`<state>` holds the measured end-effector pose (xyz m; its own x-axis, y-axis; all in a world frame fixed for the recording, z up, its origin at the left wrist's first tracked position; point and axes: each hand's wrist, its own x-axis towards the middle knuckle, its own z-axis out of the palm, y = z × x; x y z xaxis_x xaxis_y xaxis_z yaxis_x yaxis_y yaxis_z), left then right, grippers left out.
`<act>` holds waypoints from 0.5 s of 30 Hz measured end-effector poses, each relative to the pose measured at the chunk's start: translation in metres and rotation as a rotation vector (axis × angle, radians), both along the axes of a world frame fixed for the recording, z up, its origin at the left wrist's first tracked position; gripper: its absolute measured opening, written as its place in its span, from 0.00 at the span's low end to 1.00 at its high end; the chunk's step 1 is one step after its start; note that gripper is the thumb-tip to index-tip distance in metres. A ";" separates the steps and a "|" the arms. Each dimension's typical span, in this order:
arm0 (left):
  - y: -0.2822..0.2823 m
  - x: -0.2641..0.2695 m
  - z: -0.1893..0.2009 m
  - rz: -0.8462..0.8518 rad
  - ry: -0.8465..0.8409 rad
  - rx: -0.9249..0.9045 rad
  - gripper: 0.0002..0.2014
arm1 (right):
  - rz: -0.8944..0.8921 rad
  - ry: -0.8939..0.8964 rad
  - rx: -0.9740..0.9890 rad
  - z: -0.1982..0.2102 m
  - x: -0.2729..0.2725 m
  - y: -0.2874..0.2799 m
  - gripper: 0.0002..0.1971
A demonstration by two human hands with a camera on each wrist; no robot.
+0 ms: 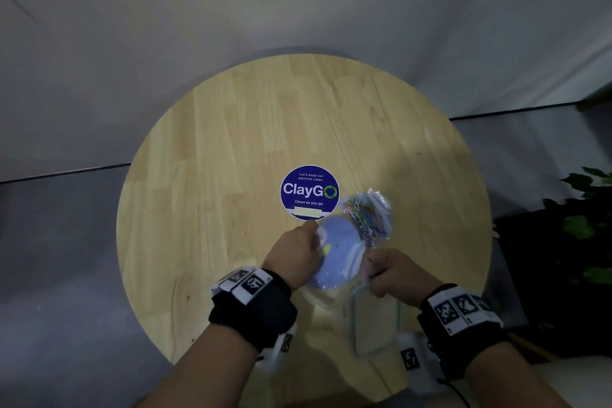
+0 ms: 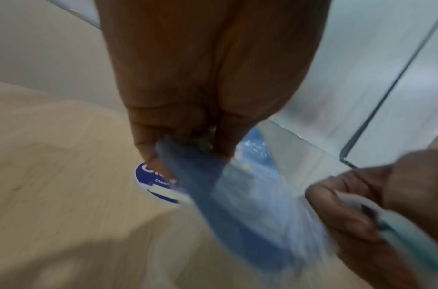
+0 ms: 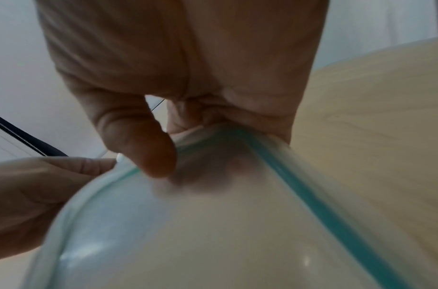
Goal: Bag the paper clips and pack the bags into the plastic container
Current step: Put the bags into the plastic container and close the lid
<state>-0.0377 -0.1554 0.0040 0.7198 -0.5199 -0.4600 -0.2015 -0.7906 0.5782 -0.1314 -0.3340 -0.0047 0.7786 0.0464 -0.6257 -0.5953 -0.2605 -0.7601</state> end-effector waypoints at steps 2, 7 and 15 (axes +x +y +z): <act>0.001 0.005 0.001 -0.053 0.028 0.042 0.09 | 0.001 0.007 0.025 0.001 0.000 -0.002 0.10; -0.013 -0.004 -0.008 -0.222 -0.054 0.193 0.09 | -0.020 0.007 0.061 0.004 -0.002 -0.008 0.11; -0.023 -0.023 -0.009 -0.372 -0.245 0.292 0.16 | 0.387 -0.222 -0.262 0.002 -0.004 0.013 0.19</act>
